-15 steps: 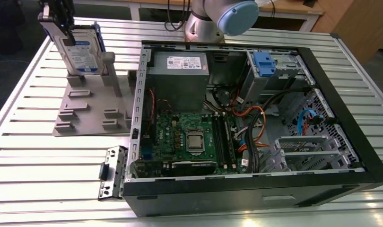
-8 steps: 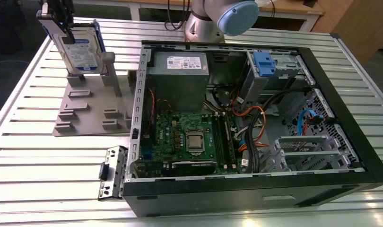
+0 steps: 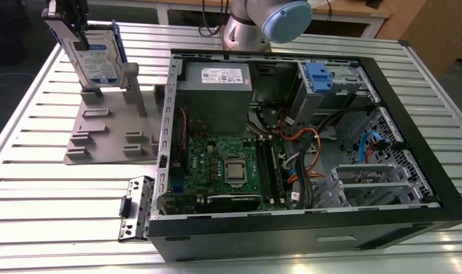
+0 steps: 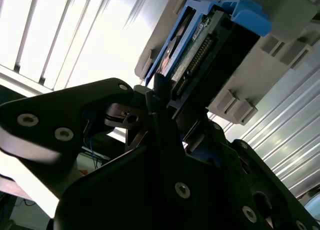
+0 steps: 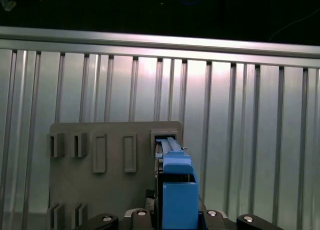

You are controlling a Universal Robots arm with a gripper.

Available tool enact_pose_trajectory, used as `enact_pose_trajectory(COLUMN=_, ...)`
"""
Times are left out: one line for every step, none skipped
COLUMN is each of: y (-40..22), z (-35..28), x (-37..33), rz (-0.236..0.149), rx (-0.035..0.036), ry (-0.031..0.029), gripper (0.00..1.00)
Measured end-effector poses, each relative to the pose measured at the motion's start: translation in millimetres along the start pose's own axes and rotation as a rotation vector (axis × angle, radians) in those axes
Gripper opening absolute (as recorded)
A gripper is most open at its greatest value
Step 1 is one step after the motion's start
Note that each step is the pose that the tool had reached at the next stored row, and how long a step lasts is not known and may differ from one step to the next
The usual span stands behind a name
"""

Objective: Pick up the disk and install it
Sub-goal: 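Pick up the disk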

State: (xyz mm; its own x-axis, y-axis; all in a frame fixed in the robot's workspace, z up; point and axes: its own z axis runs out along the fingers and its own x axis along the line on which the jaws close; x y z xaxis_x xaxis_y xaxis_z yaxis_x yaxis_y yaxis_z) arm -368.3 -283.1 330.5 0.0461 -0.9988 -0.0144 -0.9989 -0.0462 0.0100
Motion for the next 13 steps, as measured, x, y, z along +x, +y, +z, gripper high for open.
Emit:
enact_pose_trajectory(y=0.0, z=-0.6, x=0.0, rz=0.000, rx=-0.0001, ry=0.0000, gripper=0.36)
enact_pose_trajectory(y=0.0, z=-1.3, x=0.0, rz=0.000, rx=-0.0002, ry=0.0000, gripper=0.36)
enact_pose_trajectory(y=0.0, z=-1.9, x=0.0, rz=0.000, rx=-0.0001, ry=0.0000, gripper=0.36)
enact_pose_trajectory(y=0.0, z=-2.5, x=0.0, rz=0.000, rx=-0.0001, ry=0.0000, gripper=0.36)
enact_pose_trajectory(y=0.0, z=-3.1, x=0.0, rz=0.000, rx=-0.0001, ry=0.0000, gripper=0.36)
enact_pose_trajectory(y=0.1, z=-3.6, x=-0.1, rz=0.000, rx=0.0000, ry=0.0000, gripper=0.36)
enact_pose_trajectory(y=0.1, z=-4.1, x=0.0, rz=0.000, rx=0.0000, ry=0.0000, gripper=0.36)
enact_pose_trajectory(y=0.1, z=-4.7, x=-0.1, rz=0.000, rx=-0.0001, ry=0.0000, gripper=0.36)
enact_pose_trajectory(y=0.1, z=-5.2, x=-0.1, rz=0.000, rx=-0.0001, ry=0.0000, gripper=0.36)
enact_pose_trajectory(y=0.1, z=-5.7, x=-0.1, rz=0.000, rx=0.0000, ry=0.0000, gripper=0.36)
enact_pose_trajectory(y=0.1, z=-6.2, x=-0.1, rz=0.000, rx=0.0000, ry=0.0000, gripper=0.36)
enact_pose_trajectory(y=0.1, z=-6.8, x=-0.1, rz=0.000, rx=-0.0001, ry=0.0000, gripper=0.36)
enact_pose_trajectory(y=0.1, z=-7.3, x=-0.1, rz=0.000, rx=-0.0001, ry=0.0000, gripper=0.36)
